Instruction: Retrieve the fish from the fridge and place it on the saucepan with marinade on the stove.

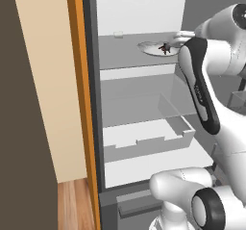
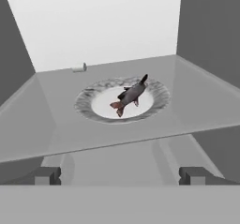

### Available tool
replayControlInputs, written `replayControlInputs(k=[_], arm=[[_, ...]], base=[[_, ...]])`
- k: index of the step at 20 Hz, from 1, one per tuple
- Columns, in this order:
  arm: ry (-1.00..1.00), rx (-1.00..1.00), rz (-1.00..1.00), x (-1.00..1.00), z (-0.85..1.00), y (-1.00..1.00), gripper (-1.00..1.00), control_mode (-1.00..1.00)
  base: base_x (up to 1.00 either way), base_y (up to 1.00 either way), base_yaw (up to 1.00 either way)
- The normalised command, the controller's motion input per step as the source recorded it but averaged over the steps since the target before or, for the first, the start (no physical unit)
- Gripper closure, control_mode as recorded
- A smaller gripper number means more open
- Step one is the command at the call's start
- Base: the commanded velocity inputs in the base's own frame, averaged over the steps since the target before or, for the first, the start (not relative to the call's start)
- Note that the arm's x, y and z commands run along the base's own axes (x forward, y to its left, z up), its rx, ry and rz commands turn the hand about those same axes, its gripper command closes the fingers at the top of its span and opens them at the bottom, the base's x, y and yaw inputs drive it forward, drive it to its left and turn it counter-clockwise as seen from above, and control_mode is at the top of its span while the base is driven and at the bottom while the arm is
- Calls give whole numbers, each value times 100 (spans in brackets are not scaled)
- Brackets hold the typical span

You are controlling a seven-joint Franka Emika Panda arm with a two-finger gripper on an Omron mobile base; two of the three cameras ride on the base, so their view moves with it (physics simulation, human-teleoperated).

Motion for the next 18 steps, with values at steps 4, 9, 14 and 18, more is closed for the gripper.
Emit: replayControlInputs(k=[4, 9, 14, 18], arm=[[16, 0, -4, 32, 0, 0, -100, -100], [14, 0, -4, 17, -1, 0, -100, -100], [13, 0, -1, 22, 0, 0, -100, -100], [0, -2, 0, 19, -20, 0, -100, -100]], base=[[0, 0, 0], [0, 0, 0], [0, 0, 0], [0, 0, 0]])
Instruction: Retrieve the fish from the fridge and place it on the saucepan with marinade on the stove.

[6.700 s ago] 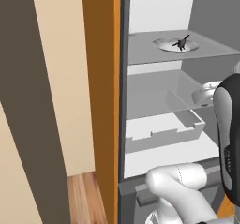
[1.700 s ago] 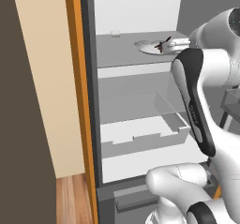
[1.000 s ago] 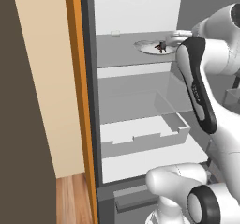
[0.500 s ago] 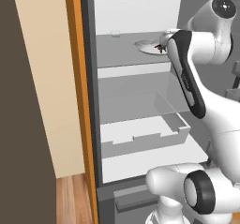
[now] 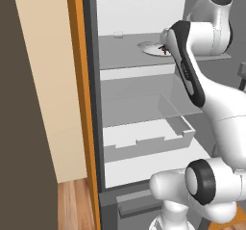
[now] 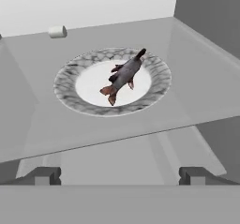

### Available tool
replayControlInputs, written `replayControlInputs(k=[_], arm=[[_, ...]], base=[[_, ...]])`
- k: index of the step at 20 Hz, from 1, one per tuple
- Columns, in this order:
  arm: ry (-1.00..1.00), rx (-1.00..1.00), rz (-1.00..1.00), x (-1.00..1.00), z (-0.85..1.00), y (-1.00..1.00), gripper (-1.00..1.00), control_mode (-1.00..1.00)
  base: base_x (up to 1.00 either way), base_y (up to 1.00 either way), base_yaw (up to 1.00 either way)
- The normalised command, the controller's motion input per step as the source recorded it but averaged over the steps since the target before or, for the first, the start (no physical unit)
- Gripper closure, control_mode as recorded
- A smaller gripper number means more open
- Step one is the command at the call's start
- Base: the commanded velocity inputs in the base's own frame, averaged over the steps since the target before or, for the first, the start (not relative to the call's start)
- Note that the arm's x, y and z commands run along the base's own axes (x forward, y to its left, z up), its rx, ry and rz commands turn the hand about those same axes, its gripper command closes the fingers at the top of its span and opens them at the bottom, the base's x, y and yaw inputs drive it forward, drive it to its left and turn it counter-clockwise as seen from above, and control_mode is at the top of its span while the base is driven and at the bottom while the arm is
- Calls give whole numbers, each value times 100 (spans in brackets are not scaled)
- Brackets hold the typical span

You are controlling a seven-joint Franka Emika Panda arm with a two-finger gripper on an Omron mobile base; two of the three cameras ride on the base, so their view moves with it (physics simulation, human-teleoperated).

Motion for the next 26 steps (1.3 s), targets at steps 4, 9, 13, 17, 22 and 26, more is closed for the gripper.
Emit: replayControlInputs(k=[4, 9, 13, 17, 22, 26], arm=[[0, -5, 0, 36, -30, 0, -100, -100], [0, -2, 0, 43, -16, 0, -100, -100], [0, 0, 0, 33, -15, -2, -100, -100], [0, 0, 0, 48, -10, 0, -100, -100], [0, 0, -1, 53, 0, 0, -100, -100], [0, 0, -4, 46, 0, 0, -100, -100]], base=[[0, 0, 0], [0, 0, 0], [0, 0, 0], [0, 0, 0], [0, 0, 0], [0, 0, 0]])
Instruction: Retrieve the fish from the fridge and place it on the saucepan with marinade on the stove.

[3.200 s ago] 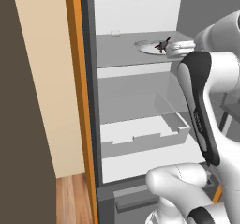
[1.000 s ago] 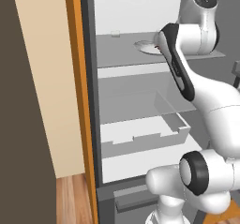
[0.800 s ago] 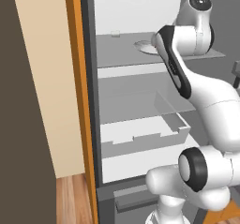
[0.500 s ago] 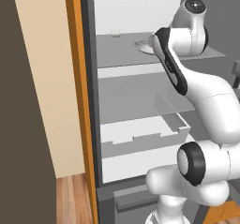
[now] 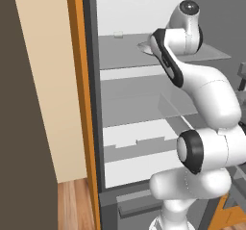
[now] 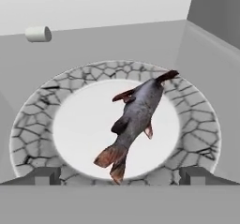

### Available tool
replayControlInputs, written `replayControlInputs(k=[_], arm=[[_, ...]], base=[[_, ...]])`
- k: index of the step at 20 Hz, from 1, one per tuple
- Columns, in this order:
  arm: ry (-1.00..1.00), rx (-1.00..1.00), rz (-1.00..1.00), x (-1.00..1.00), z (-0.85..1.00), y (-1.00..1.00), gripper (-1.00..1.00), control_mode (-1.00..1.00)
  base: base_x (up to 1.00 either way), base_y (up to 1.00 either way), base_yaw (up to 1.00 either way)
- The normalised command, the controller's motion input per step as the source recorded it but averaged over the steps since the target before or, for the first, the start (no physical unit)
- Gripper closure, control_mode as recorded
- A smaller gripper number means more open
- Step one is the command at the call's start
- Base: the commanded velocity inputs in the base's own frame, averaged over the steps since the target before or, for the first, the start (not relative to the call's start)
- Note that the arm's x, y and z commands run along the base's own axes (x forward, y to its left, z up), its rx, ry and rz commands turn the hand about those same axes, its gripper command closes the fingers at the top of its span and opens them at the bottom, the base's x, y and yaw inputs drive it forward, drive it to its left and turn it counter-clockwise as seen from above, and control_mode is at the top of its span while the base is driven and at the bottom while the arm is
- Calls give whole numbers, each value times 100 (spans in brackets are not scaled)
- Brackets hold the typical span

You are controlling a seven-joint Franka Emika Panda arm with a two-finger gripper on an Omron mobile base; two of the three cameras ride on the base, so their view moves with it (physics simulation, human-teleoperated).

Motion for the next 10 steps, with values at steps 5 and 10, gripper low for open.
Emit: replayControlInputs(k=[5, 10], arm=[[0, 0, -2, 32, 0, 0, -100, -100], [0, 0, 0, 12, 0, -7, -100, -100]], base=[[0, 0, 0], [0, 0, 0]])
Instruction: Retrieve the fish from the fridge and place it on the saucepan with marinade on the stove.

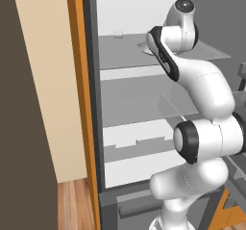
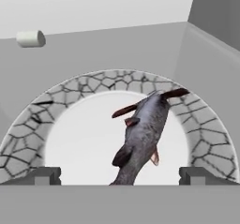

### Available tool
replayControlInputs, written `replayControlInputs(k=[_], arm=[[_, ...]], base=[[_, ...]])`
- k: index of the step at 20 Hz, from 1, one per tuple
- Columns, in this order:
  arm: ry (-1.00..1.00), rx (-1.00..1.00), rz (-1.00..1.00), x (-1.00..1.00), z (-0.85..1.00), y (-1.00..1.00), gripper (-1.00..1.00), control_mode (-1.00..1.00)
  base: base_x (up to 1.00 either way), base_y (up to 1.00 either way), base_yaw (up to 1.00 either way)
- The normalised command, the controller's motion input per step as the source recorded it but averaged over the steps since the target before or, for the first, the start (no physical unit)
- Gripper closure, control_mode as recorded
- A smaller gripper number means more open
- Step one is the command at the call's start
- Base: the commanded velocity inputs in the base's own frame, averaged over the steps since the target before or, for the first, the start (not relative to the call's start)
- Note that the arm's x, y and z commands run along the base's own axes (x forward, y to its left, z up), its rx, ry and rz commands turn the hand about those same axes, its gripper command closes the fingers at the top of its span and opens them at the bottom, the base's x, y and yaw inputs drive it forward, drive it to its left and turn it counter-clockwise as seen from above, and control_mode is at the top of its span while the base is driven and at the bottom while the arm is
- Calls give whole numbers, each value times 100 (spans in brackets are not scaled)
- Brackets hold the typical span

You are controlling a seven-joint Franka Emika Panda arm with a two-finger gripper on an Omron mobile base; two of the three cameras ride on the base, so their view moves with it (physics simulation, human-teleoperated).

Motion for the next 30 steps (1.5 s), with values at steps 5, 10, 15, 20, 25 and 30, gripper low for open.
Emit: replayControlInputs(k=[5, 10, 15, 20, 25, 30], arm=[[0, 1, 0, 9, -8, -16, -100, -100], [1, 1, 0, 8, -18, -4, -100, -100], [3, 0, 0, 20, -15, 0, -100, -100], [2, 0, 0, 23, -7, 0, -100, -100], [2, 0, 0, 27, 0, 0, -100, -100], [4, 0, 0, 4, 0, 0, -100, -100]], base=[[0, 0, 0], [0, 0, 0], [0, 0, 0], [0, 0, 0], [0, 0, 0], [0, 0, 0]])
